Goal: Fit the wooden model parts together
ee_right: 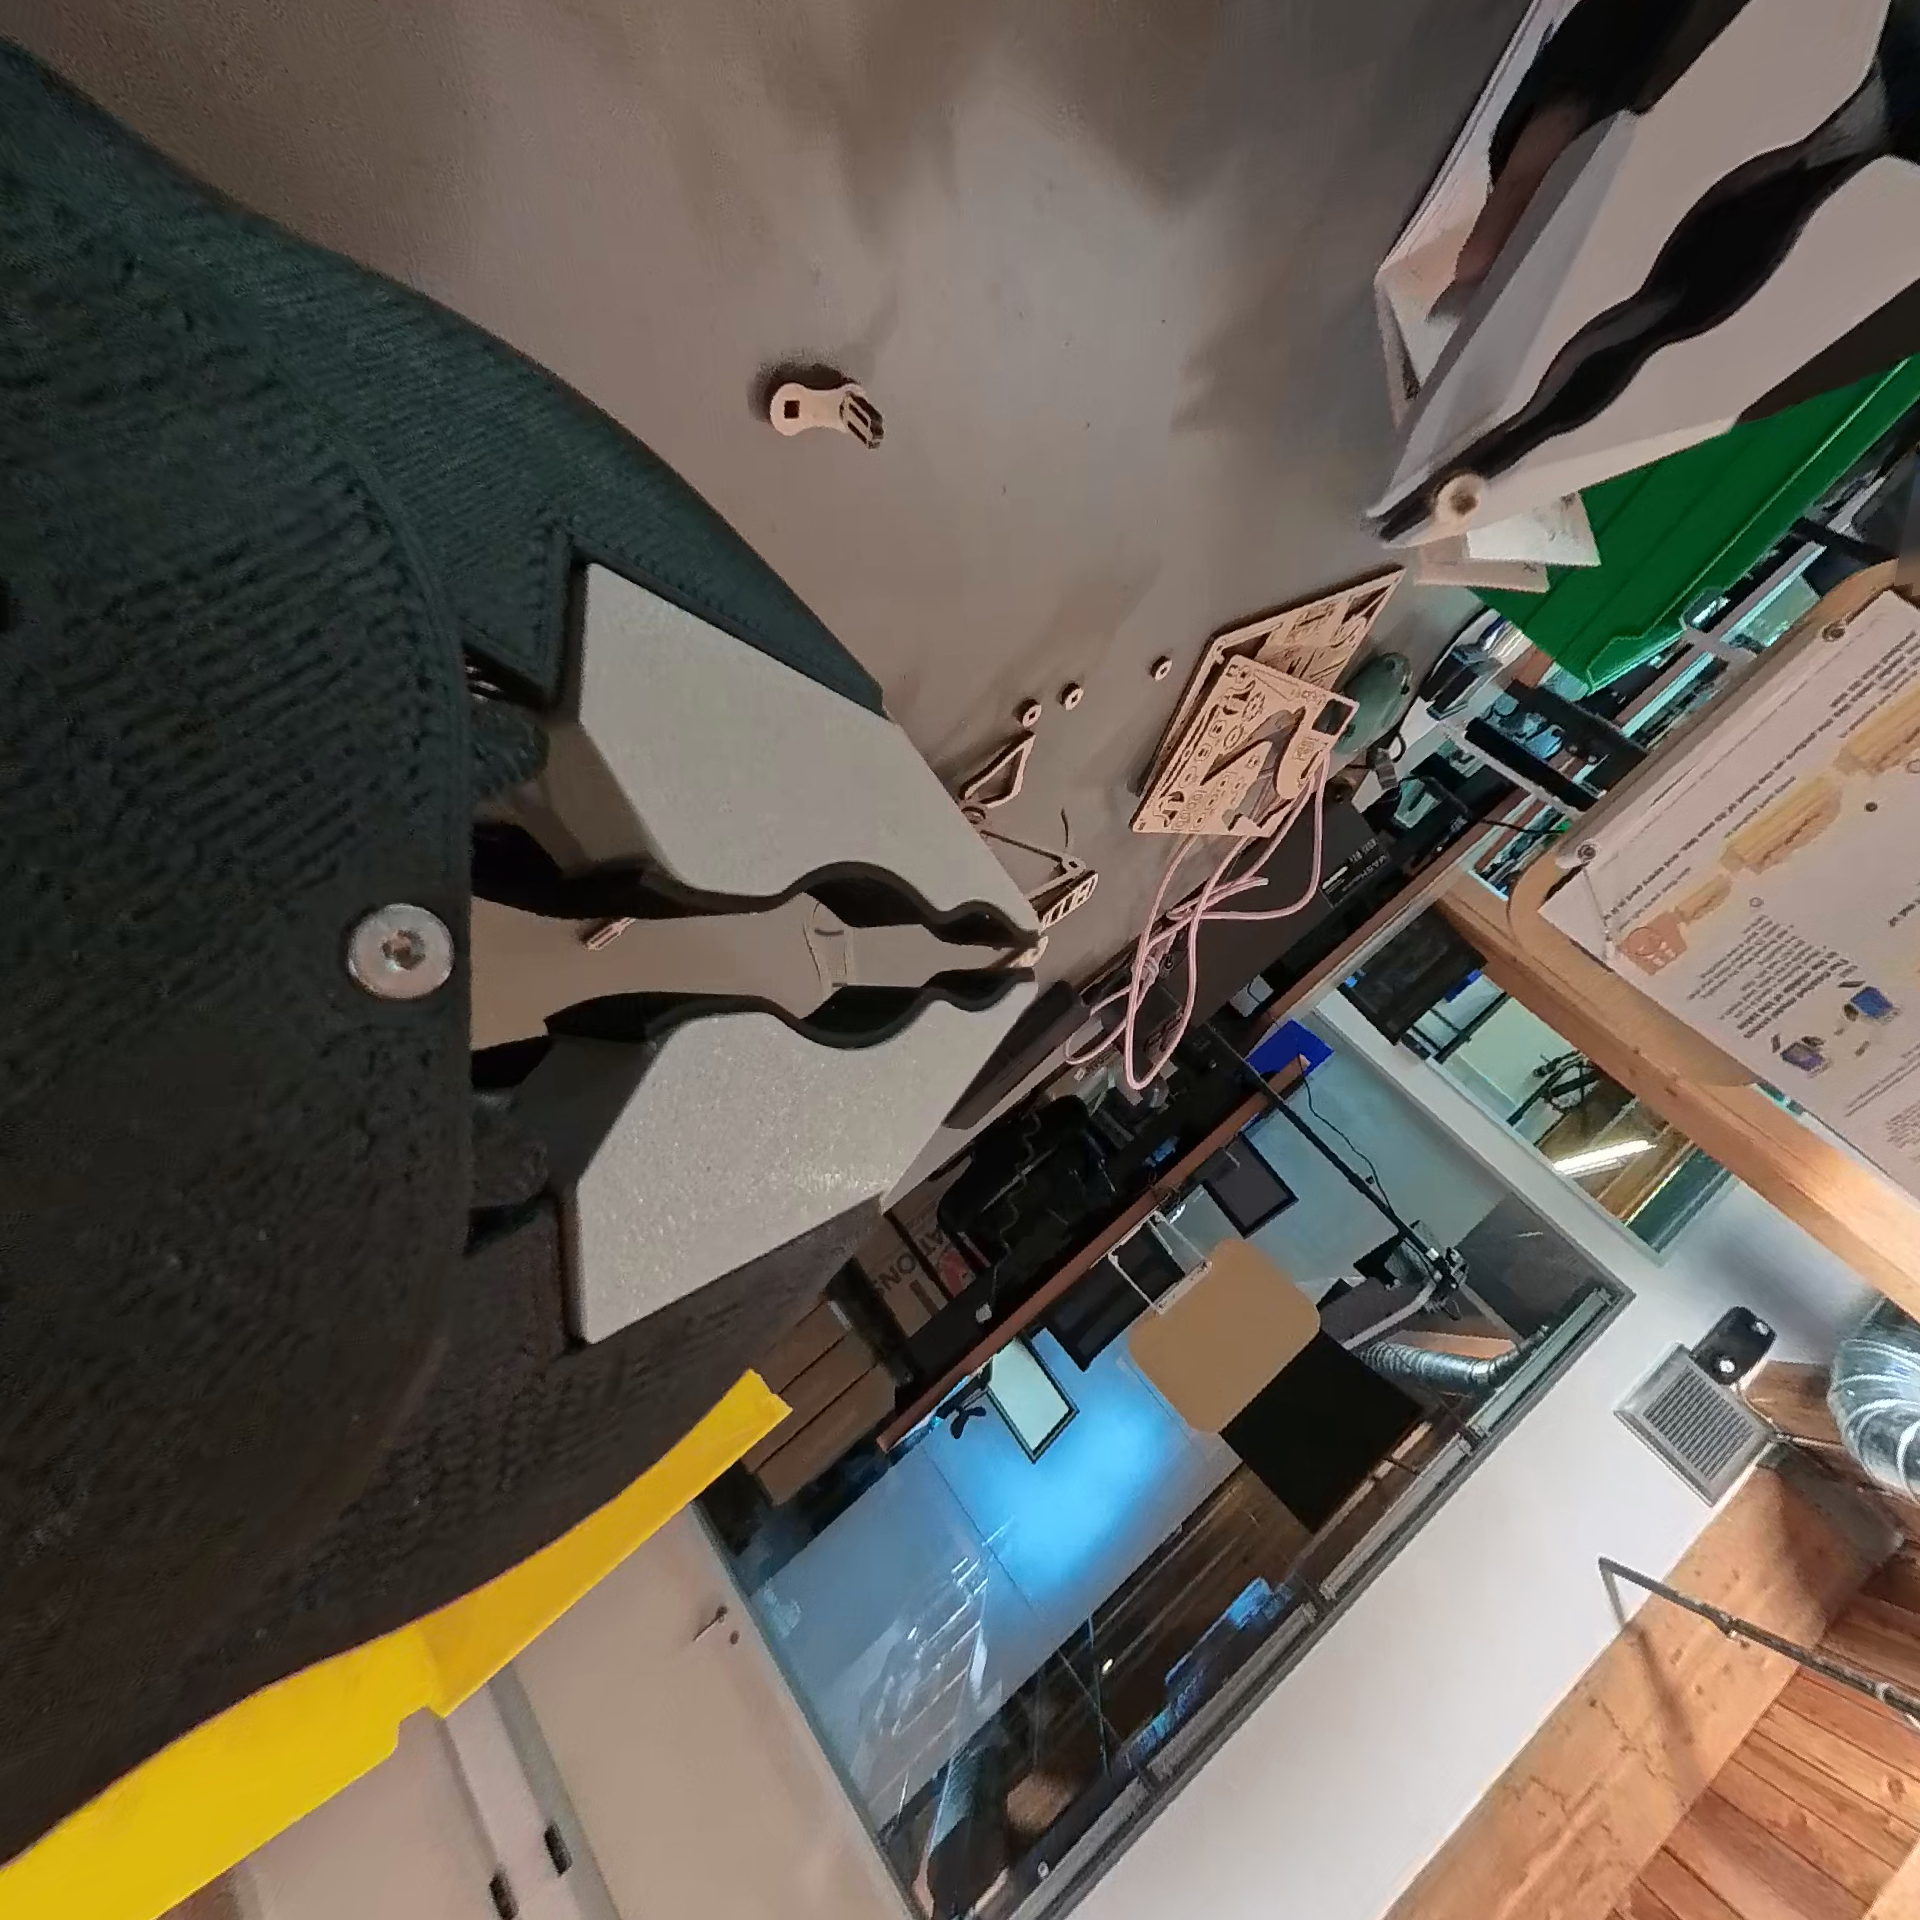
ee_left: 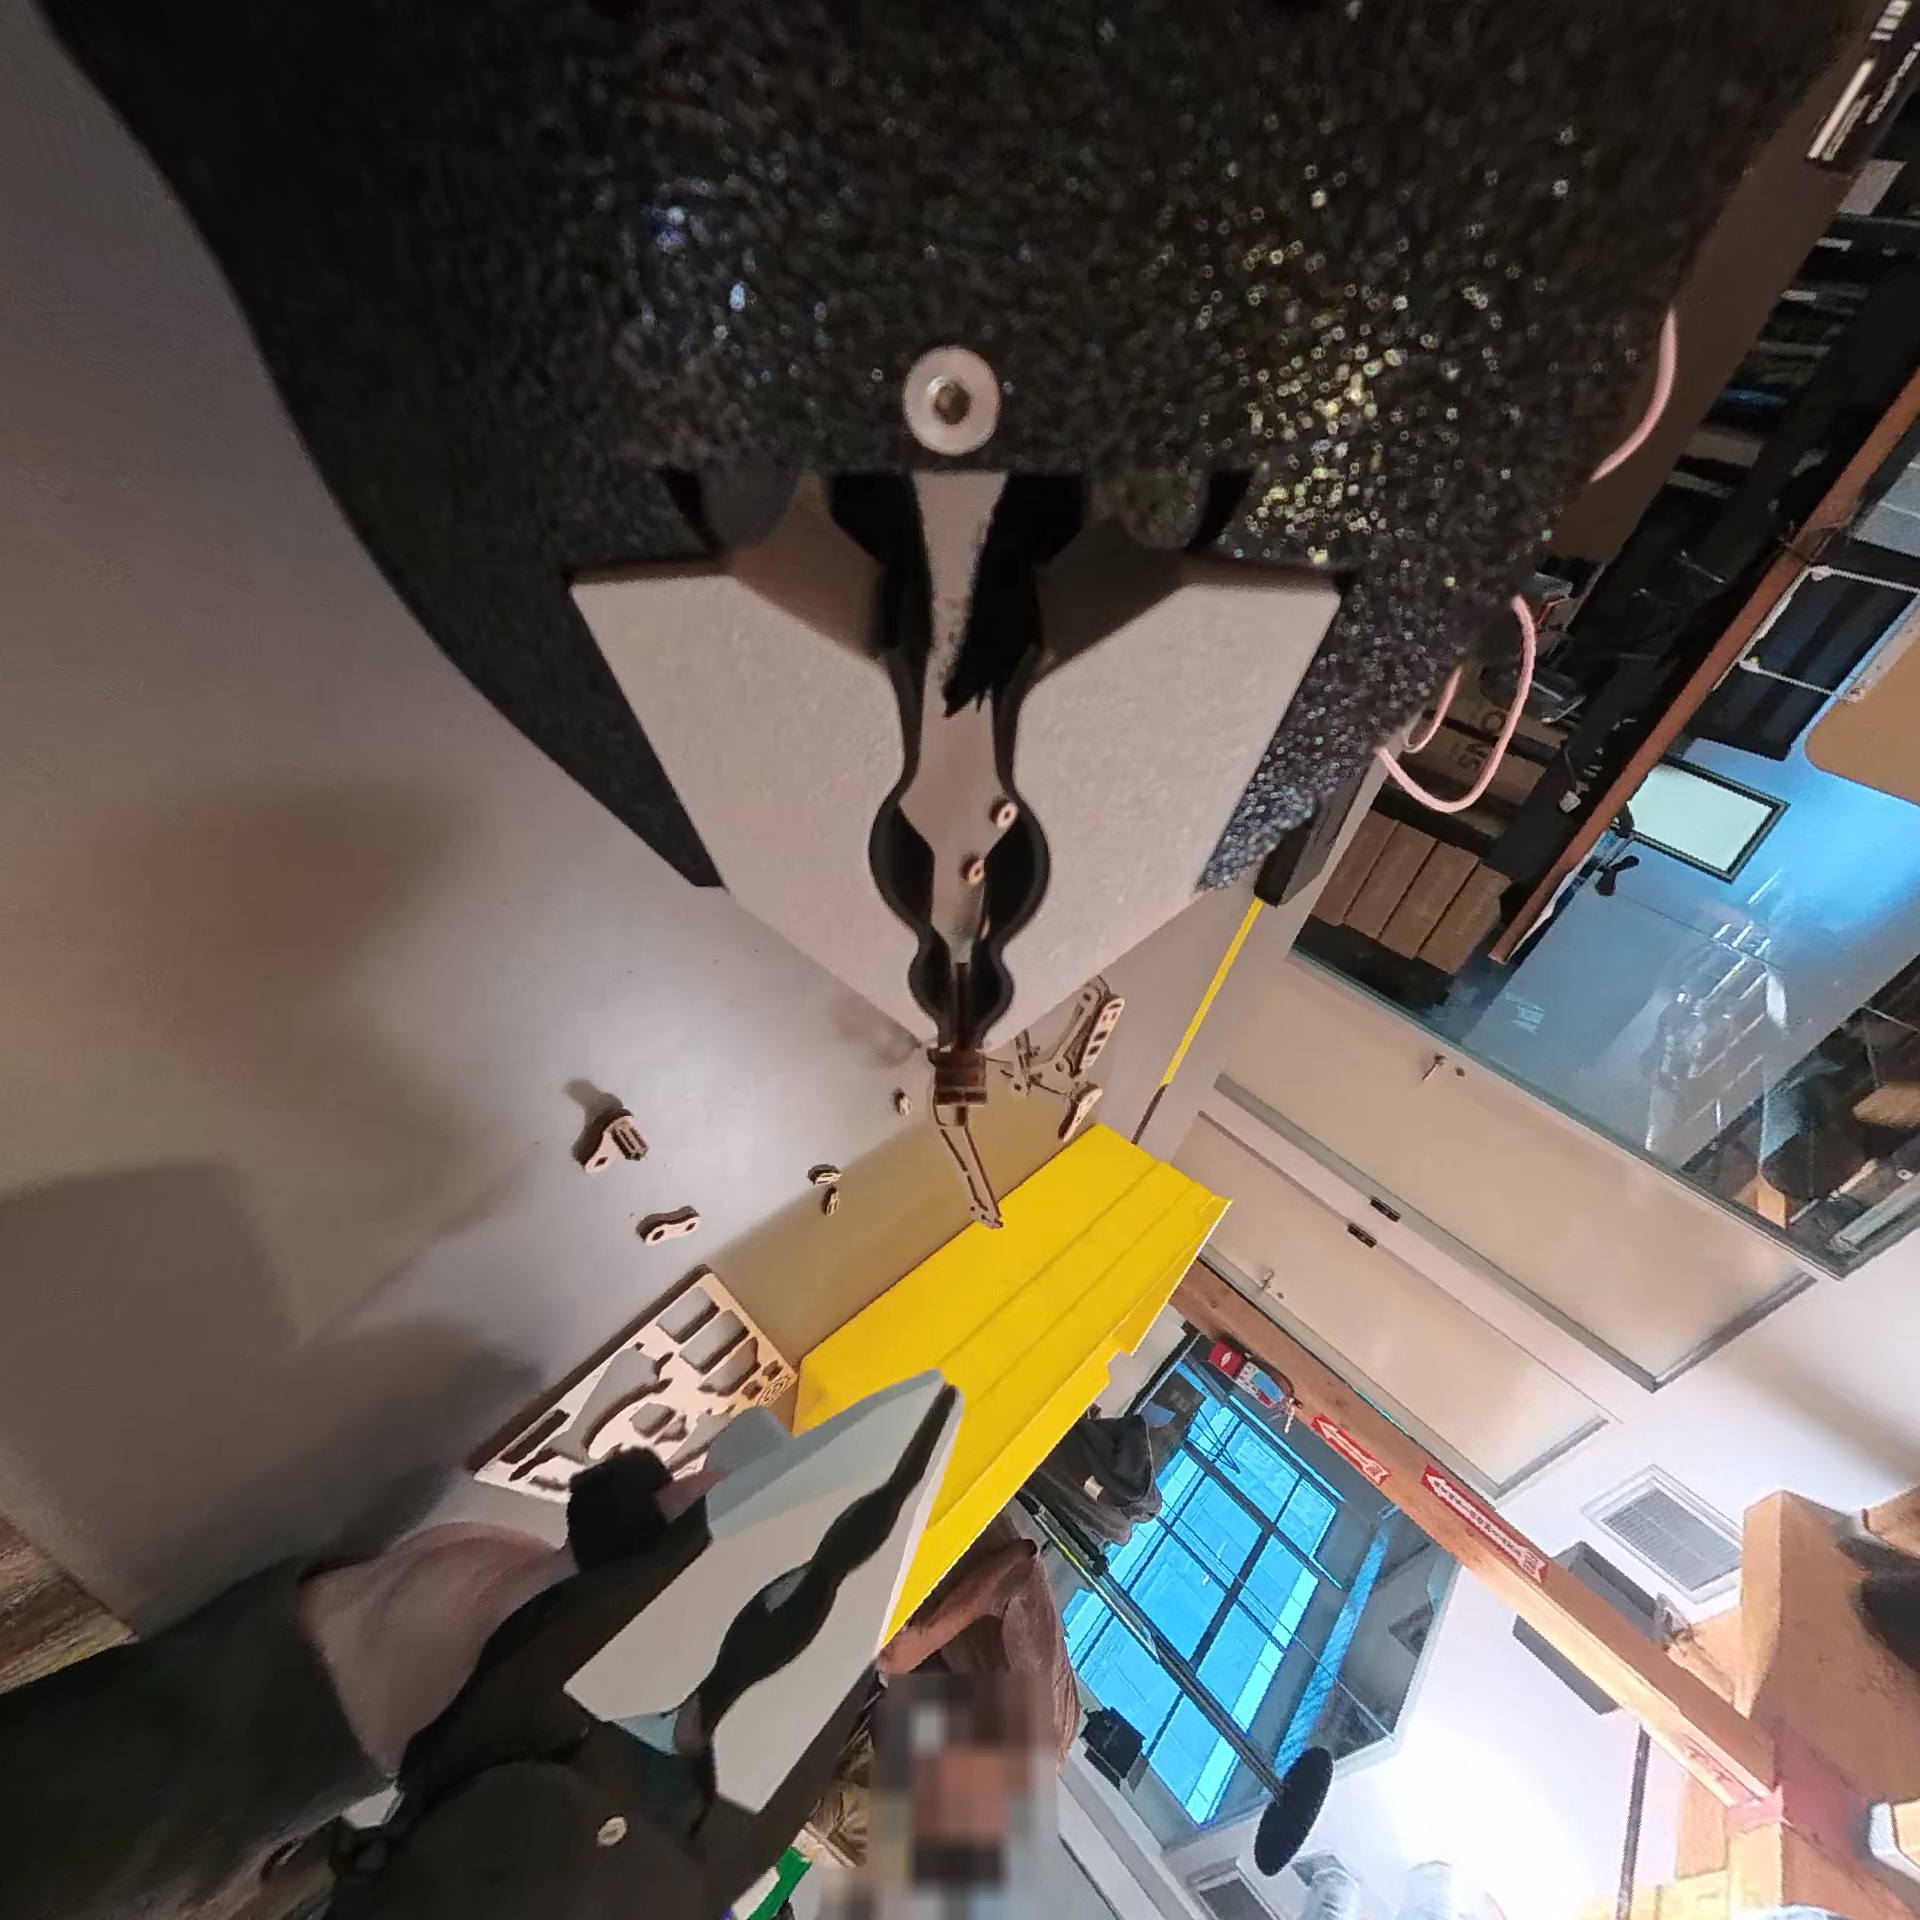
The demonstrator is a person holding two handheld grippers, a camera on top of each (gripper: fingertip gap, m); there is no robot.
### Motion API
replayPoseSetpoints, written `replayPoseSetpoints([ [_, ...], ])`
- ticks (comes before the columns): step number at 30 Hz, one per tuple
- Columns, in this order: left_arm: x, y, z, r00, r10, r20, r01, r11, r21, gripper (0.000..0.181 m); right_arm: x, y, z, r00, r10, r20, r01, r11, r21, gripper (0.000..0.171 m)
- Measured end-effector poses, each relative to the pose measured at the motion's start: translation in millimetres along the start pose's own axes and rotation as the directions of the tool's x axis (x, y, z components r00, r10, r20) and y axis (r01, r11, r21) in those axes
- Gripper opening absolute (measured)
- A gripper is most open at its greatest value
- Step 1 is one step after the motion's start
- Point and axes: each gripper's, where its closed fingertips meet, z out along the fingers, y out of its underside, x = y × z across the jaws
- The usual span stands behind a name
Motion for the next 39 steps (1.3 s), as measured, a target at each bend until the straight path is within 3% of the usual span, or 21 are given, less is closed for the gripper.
replayPoseSetpoints([
  [25,9,-9,-3,0.999,0.039,-0.031,-0.038,0.999,0.033,0.000,-9,4,7,0.999,-0.013,0.049,0.015,1.000,-0.023,0.002],
  [35,8,-14,-3,0.998,-0.058,-0.040,0.060,0.996,0.072,0.000,-25,0,11,0.993,-0.021,0.120,0.022,1.000,-0.009,0.002],
  [39,-4,8,4,0.997,0.011,0.082,-0.005,0.997,-0.079,0.000,-25,2,12,0.992,-0.022,0.124,0.024,1.000,-0.019,0.002],
])
